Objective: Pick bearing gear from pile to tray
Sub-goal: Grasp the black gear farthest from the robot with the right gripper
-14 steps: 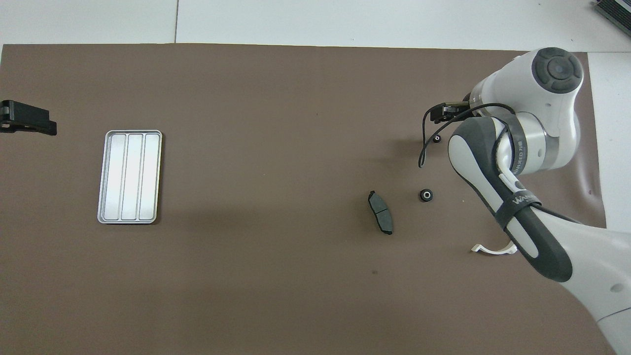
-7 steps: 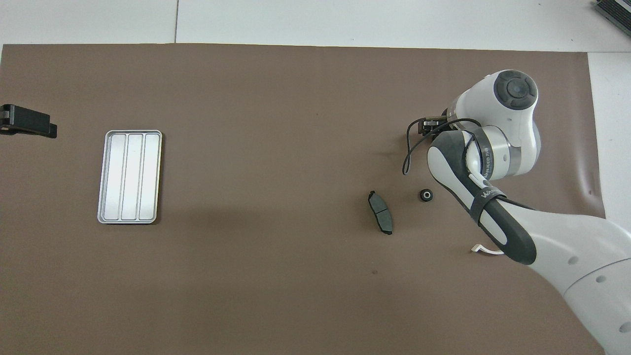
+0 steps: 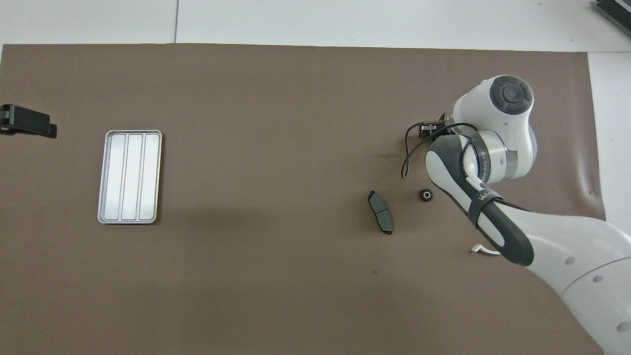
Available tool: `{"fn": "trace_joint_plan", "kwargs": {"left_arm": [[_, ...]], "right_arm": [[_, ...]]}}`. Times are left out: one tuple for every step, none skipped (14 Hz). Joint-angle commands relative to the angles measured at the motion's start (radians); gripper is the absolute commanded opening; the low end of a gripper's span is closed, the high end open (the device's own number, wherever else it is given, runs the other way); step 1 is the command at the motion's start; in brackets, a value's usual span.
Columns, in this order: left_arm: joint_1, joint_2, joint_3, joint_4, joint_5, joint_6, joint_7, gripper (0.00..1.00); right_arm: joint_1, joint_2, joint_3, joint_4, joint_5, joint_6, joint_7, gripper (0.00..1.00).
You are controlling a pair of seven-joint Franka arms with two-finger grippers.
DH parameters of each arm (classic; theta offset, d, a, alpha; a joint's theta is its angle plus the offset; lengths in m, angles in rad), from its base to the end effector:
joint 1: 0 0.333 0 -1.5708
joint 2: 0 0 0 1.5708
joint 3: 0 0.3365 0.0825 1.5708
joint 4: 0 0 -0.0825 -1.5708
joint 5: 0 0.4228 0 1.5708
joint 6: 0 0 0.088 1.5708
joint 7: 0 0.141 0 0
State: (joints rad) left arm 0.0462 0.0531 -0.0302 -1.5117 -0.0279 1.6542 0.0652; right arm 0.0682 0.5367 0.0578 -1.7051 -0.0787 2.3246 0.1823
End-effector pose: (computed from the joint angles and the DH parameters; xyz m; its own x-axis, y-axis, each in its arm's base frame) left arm 0.6227 0.0067 0.6172 0.9948 -0.0467 0.0910 -0.0490 -0.9985 0.0236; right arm 0.7200 0.0844 0.2491 0.9961 -0.0134 0.0878 -0.0149 -0.9998 0.0165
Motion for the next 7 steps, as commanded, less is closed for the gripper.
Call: {"fn": "trace_joint_plan", "kwargs": {"left_arm": [[0.003,-0.002,0.001,0.013,0.0,-0.019,0.001,1.0],[0.004,-0.002,0.001,0.011,0.002,-0.019,0.002,1.0],[0.004,-0.001,0.001,0.011,0.002,-0.019,0.002,1.0],[0.001,-0.001,0.001,0.011,0.002,-0.019,0.001,1.0],[-0.006,0.002,0.001,0.011,0.002,-0.019,-0.001,1.0],[-0.009,0.004,0.001,0.011,0.002,-0.019,-0.001,1.0],[-0.011,0.005,-0.001,0.01,0.002,-0.02,-0.001,1.0]], "right_arm": [[-0.007,-0.026,0.004,-0.025,-0.015,-0.001,-0.027,0.21],[-0.007,-0.038,0.005,-0.027,-0.015,-0.017,-0.029,0.11],[-0.007,-0.053,0.005,-0.027,-0.013,-0.04,-0.027,0.03],[-0.007,-0.063,0.005,-0.028,-0.015,-0.051,-0.027,0.0],[-0.007,-0.075,0.005,-0.036,-0.013,-0.06,-0.027,0.0],[-0.007,-0.089,0.005,-0.038,-0.013,-0.07,-0.026,0.0],[-0.005,-0.105,0.01,-0.038,-0.009,-0.089,-0.011,0.0]]}}
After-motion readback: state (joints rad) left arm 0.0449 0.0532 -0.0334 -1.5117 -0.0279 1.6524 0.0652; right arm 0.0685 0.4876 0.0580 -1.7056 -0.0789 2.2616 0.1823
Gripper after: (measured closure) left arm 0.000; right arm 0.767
